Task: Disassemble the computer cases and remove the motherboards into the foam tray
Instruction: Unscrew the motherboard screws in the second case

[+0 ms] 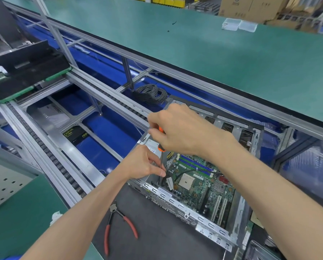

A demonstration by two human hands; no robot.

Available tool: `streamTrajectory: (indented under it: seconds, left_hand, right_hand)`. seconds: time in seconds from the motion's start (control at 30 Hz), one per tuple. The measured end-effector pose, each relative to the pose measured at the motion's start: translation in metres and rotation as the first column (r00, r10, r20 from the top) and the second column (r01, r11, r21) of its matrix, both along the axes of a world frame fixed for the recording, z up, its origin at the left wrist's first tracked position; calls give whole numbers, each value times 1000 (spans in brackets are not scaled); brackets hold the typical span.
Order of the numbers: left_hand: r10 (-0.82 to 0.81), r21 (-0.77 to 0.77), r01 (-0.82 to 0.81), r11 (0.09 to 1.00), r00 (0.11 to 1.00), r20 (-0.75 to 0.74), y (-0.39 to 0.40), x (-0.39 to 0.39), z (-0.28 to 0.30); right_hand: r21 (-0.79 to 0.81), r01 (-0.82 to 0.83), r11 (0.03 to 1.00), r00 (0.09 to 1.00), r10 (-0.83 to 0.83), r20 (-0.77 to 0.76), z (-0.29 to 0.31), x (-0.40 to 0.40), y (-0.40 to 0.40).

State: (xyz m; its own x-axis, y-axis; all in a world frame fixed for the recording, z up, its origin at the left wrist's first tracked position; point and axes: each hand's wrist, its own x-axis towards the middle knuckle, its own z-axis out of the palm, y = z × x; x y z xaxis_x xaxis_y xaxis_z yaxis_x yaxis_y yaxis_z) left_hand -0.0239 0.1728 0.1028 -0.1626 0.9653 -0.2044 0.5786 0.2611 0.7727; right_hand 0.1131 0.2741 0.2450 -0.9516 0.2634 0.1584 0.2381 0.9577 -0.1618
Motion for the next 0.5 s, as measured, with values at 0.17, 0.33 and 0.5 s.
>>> streamTrajectory:
  seconds: [0.17, 0.33, 0.5]
  left_hand:
    - [0, 3, 0, 1000, 1000, 0, 0, 0, 1]
    - [3, -27, -3, 1000, 1000, -24, 0, 0, 0]
    - [-5, -21, 5, 1000, 1000, -22, 0, 2, 3]
  right_hand:
    - [-397, -97, 913, 988, 136, 71, 11, 11, 11]
    - [81, 98, 992, 994, -102, 44, 1, 0, 1]
    - [-259, -130, 957, 985, 156, 80, 7, 7, 10]
